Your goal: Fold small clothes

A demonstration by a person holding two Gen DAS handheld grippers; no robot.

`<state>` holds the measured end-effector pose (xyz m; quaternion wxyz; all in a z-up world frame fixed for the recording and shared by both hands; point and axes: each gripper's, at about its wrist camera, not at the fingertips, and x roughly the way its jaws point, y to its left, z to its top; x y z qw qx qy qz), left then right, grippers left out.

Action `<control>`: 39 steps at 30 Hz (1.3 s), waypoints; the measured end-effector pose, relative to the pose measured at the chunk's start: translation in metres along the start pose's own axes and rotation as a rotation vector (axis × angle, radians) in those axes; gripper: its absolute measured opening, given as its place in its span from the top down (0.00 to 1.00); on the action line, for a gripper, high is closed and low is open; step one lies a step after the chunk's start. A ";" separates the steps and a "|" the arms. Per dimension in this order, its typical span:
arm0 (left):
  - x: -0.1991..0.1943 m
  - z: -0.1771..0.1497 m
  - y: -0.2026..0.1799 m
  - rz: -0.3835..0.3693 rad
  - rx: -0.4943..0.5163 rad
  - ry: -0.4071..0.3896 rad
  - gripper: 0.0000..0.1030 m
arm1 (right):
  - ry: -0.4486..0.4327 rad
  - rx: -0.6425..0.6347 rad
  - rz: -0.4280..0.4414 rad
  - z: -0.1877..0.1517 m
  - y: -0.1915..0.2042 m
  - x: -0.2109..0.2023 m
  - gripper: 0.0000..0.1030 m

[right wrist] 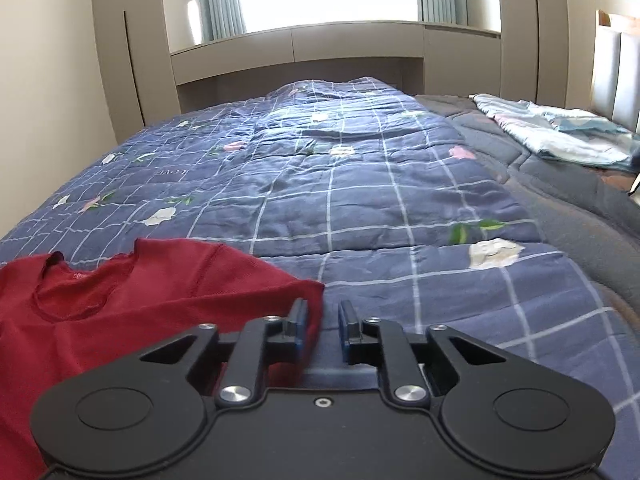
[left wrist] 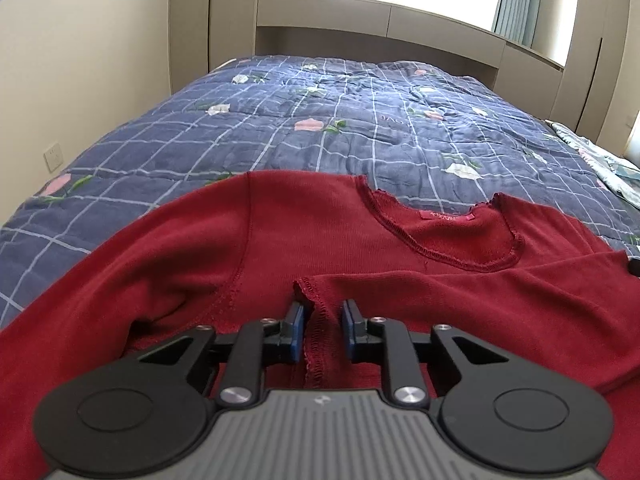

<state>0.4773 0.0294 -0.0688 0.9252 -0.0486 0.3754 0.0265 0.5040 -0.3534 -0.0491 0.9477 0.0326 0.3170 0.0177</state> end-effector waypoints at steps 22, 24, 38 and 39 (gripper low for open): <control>-0.005 -0.033 -0.005 0.088 -0.001 -0.035 0.00 | -0.185 -0.281 -0.336 -0.073 0.049 -0.070 0.11; -0.005 -0.033 -0.006 0.090 -0.001 -0.040 0.00 | -0.159 -0.261 -0.338 -0.074 0.041 -0.070 0.09; -0.077 -0.041 0.028 0.070 -0.056 -0.083 0.00 | -0.086 -0.213 -0.236 -0.089 0.042 -0.122 0.01; -0.090 -0.045 0.037 0.082 -0.080 -0.090 0.00 | -0.084 -0.206 -0.218 -0.091 0.047 -0.130 0.01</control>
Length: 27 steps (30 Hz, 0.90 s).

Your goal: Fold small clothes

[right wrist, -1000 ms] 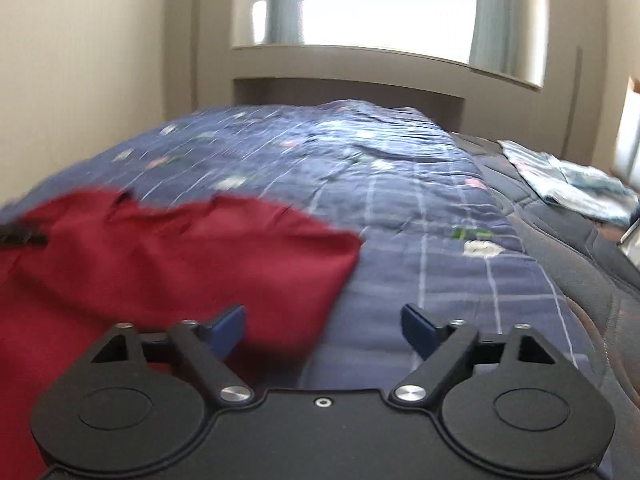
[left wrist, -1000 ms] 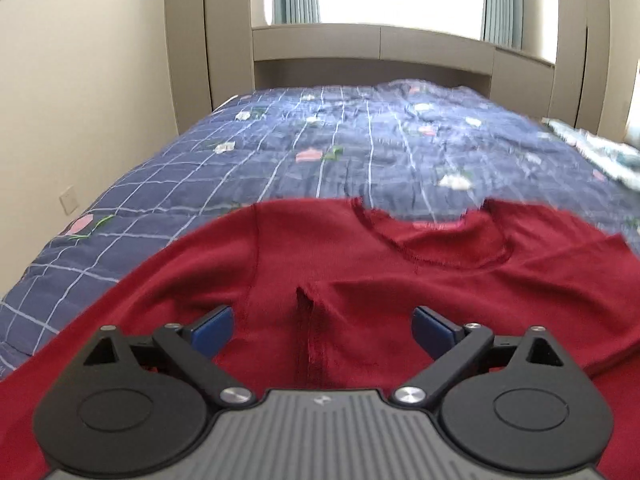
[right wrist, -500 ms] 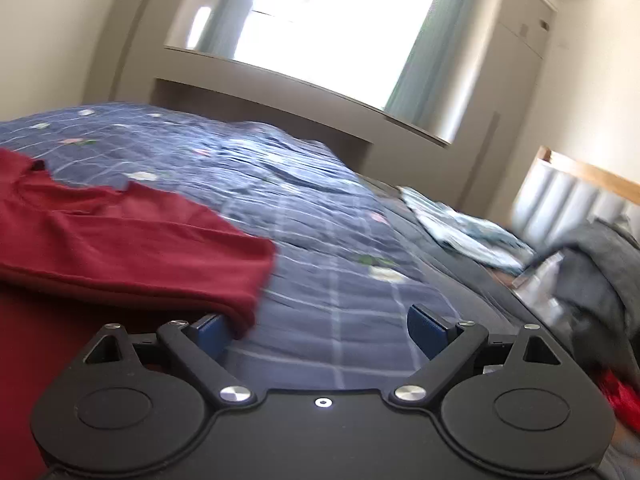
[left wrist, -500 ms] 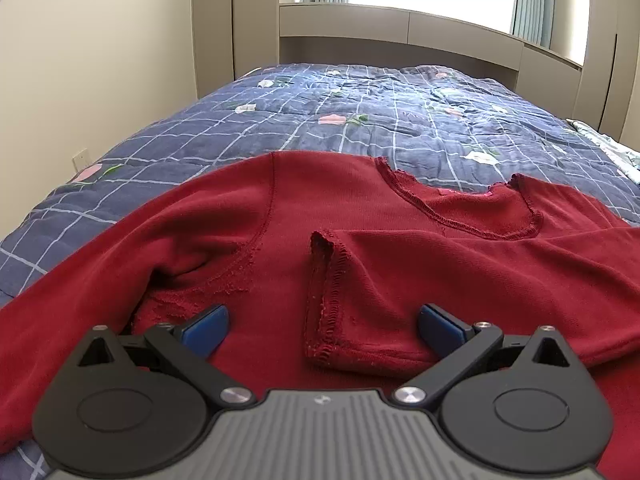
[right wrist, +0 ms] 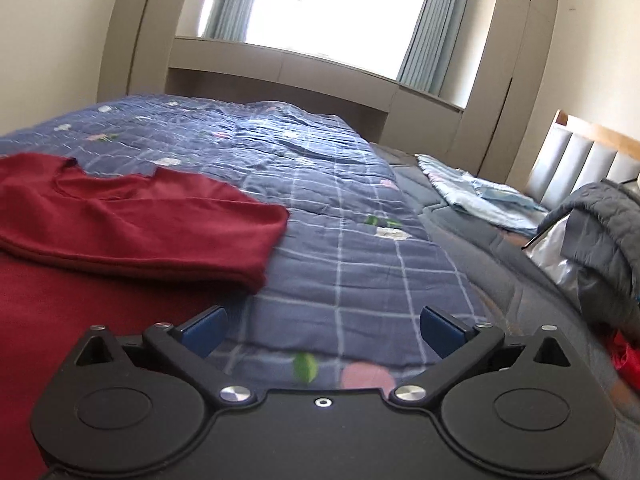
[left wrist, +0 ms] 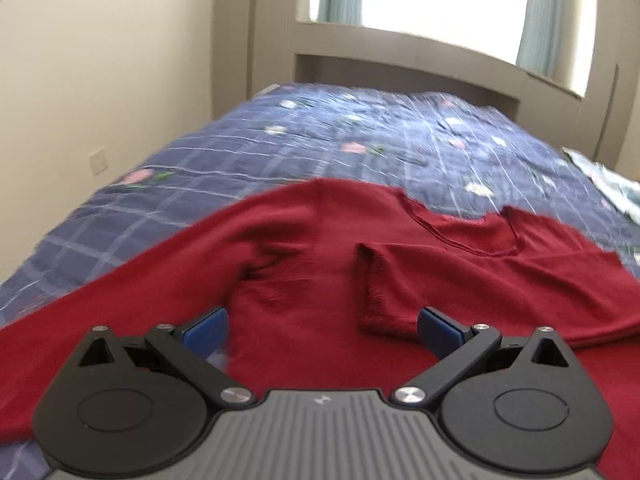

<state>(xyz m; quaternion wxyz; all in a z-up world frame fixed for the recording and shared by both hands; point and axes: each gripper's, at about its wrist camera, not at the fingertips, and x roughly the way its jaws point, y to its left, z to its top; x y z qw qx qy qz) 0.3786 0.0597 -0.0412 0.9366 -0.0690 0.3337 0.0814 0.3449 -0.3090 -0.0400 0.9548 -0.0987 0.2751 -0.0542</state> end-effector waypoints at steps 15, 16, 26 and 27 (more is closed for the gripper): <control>-0.097 -0.060 0.217 0.516 -0.375 -0.015 0.00 | -0.056 -0.150 0.378 0.014 0.120 -0.082 0.01; -0.096 -0.064 0.227 0.527 -0.398 -0.010 0.00 | -0.055 -0.160 0.394 0.015 0.128 -0.084 0.01; -0.098 -0.076 0.285 0.351 -0.577 -0.055 0.21 | -0.086 -0.248 0.551 0.027 0.207 -0.105 0.01; -0.100 -0.076 0.287 0.332 -0.578 -0.056 0.25 | -0.089 -0.265 0.571 0.027 0.216 -0.108 0.01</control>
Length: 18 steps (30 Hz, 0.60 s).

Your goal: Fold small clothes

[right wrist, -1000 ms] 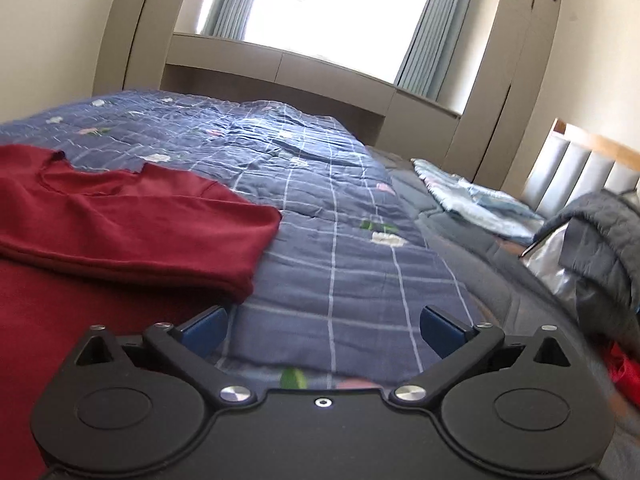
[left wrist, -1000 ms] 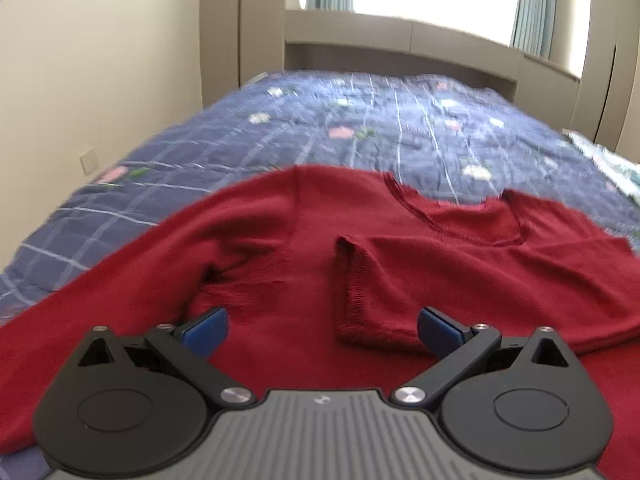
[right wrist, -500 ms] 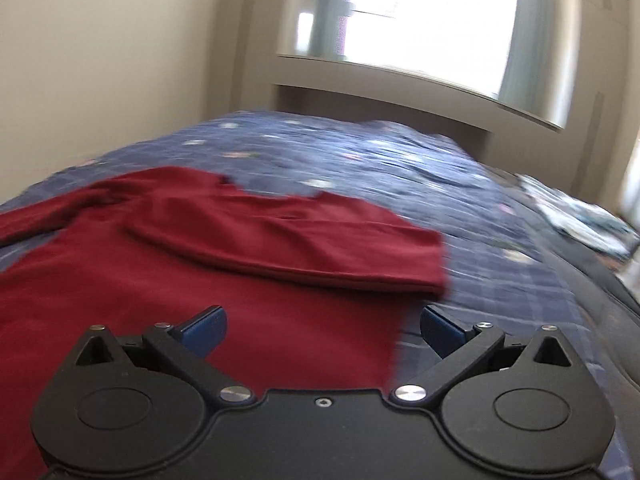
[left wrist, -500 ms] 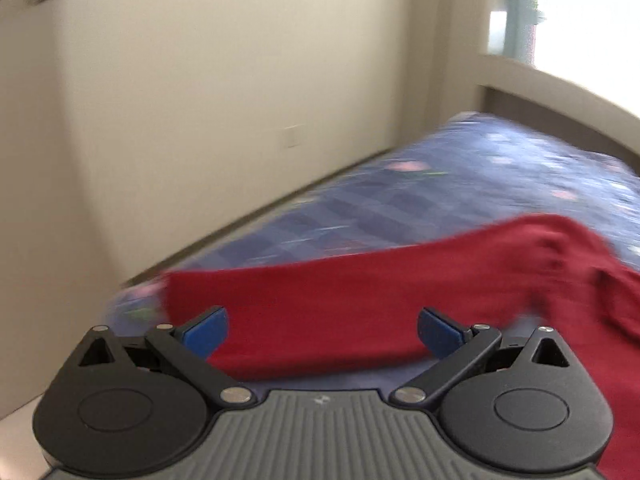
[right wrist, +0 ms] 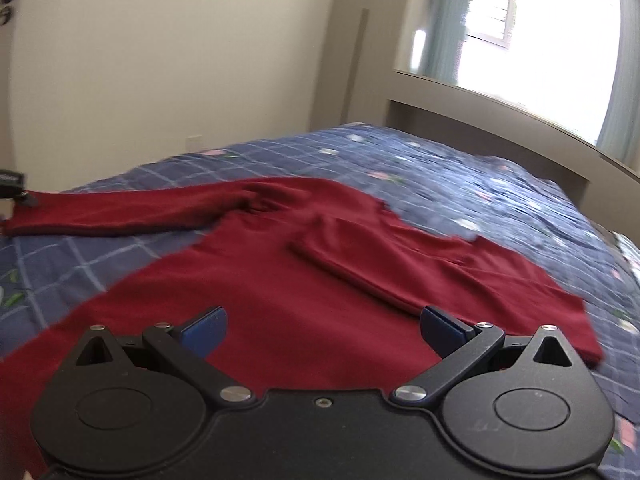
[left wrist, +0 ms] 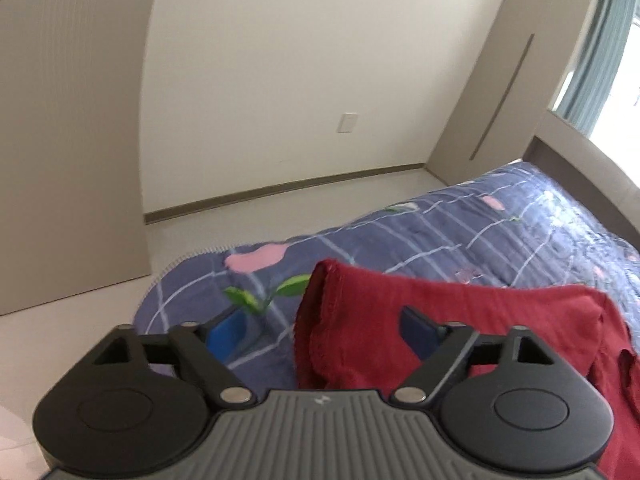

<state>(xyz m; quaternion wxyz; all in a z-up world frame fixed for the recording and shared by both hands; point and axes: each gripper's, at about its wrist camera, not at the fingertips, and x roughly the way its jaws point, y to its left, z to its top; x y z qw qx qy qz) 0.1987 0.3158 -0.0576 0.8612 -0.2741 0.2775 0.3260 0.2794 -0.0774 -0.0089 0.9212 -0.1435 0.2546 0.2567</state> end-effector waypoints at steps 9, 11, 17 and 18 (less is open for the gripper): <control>0.008 0.032 0.013 -0.156 -0.036 0.073 0.89 | -0.094 -0.234 0.197 0.029 0.091 0.016 0.01; 0.007 0.043 0.010 -0.206 -0.048 0.079 0.90 | -0.120 -0.288 0.240 0.035 0.115 0.019 0.01; -0.010 0.073 -0.005 -0.382 -0.091 0.121 0.90 | -0.261 -0.470 0.301 0.049 0.197 0.029 0.15; -0.013 0.078 -0.011 -0.408 -0.090 0.126 0.90 | -0.285 -0.485 0.306 0.052 0.211 0.030 0.17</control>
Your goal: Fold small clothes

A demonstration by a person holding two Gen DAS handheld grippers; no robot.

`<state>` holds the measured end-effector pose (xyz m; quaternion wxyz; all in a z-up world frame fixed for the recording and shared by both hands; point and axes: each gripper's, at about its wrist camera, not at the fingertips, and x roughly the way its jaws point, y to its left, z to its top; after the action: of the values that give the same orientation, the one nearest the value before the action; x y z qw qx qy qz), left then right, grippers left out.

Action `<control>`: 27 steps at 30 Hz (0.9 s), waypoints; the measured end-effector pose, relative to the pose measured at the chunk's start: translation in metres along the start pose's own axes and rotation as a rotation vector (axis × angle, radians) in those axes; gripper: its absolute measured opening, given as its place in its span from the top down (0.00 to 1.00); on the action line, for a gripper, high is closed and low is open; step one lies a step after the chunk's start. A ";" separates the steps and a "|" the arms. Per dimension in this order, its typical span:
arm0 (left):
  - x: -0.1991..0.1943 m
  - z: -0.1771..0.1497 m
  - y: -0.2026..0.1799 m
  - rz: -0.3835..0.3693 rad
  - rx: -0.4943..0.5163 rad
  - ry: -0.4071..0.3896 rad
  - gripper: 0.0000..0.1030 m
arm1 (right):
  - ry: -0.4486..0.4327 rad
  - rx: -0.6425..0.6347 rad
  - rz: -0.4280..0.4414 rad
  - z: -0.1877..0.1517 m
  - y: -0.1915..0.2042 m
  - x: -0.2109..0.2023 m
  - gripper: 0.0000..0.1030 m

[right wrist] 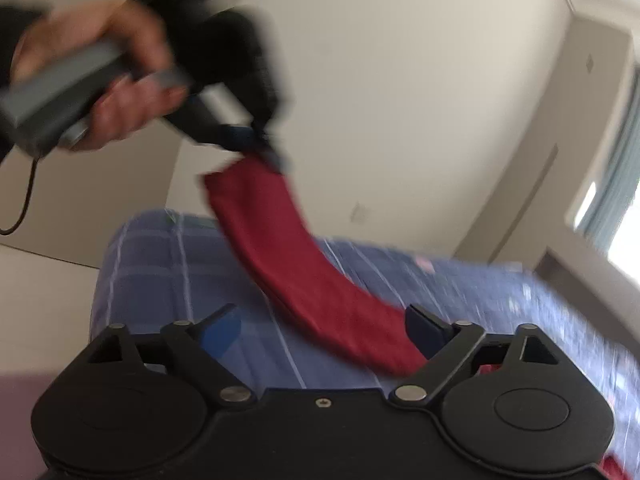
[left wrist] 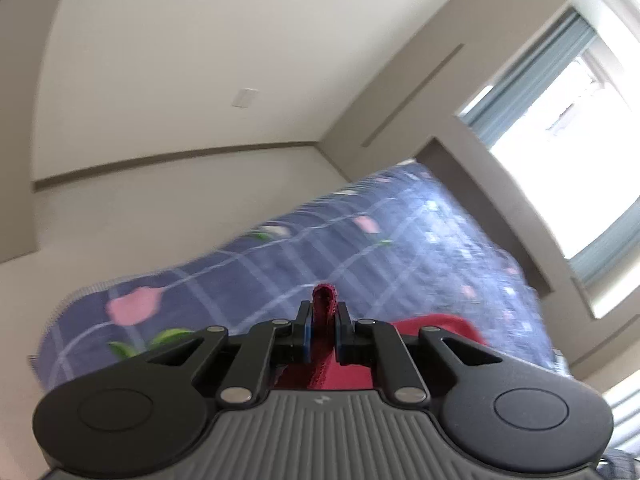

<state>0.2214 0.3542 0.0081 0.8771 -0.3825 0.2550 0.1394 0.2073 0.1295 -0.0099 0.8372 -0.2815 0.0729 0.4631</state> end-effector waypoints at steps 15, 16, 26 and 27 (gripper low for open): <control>0.002 0.023 -0.096 -0.214 0.187 0.074 0.90 | -0.111 -0.090 -0.246 0.034 -0.009 0.035 0.58; 0.001 0.024 -0.100 -0.228 0.193 0.087 0.90 | -0.113 -0.089 -0.246 0.033 -0.014 0.034 0.58; -0.003 0.023 -0.113 -0.273 0.222 0.086 0.89 | -0.156 0.031 -0.198 0.030 -0.048 0.007 0.93; -0.004 0.024 -0.113 -0.280 0.219 0.079 0.88 | -0.148 0.058 -0.176 0.030 -0.053 0.006 0.93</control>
<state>0.2757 0.2964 0.0919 0.9136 -0.3217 0.2470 -0.0277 0.2499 0.1282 0.0341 0.8856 -0.2276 -0.0009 0.4048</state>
